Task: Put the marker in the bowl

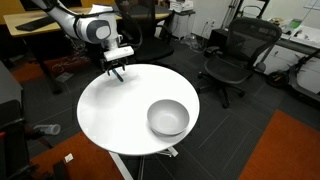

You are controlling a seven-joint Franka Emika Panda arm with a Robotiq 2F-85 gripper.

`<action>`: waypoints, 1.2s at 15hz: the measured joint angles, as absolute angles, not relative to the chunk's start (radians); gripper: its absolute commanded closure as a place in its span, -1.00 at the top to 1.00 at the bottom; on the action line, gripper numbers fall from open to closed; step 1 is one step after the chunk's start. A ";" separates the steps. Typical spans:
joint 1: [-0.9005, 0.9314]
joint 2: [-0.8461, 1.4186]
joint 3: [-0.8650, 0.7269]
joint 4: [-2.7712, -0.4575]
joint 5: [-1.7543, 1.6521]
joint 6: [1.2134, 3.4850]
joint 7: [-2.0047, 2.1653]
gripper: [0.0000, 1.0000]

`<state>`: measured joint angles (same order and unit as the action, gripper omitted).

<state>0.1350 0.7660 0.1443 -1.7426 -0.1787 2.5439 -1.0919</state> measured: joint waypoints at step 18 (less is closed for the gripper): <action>0.123 0.774 0.145 -1.722 -0.180 2.520 -1.079 -0.92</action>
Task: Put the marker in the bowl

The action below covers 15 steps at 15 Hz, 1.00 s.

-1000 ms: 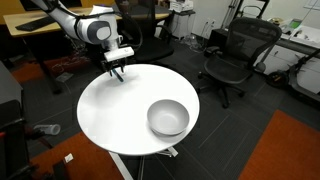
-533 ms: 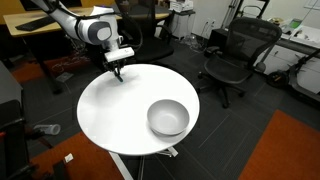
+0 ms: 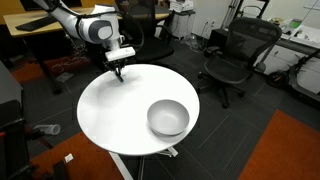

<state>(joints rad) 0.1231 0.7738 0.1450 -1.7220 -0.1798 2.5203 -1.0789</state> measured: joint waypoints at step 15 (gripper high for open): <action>-0.041 0.444 0.059 -1.956 -0.144 2.331 -0.736 -0.92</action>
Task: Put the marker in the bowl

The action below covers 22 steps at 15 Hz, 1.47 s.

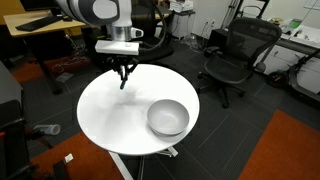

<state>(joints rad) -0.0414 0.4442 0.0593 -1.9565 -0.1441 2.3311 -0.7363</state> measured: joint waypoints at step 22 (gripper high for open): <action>-0.167 0.379 -0.104 -1.961 -0.118 2.329 -0.363 -0.92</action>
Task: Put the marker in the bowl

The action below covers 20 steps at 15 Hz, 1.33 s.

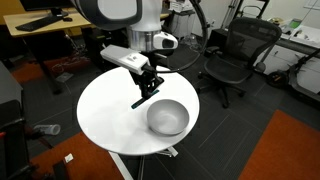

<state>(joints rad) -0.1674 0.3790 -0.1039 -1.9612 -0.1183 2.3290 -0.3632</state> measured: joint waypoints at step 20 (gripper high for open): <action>-0.212 0.603 -0.106 -1.707 -0.118 2.324 -0.345 0.74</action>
<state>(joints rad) -0.2117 0.6029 -0.1060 -1.7066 -0.1181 2.3236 -0.3449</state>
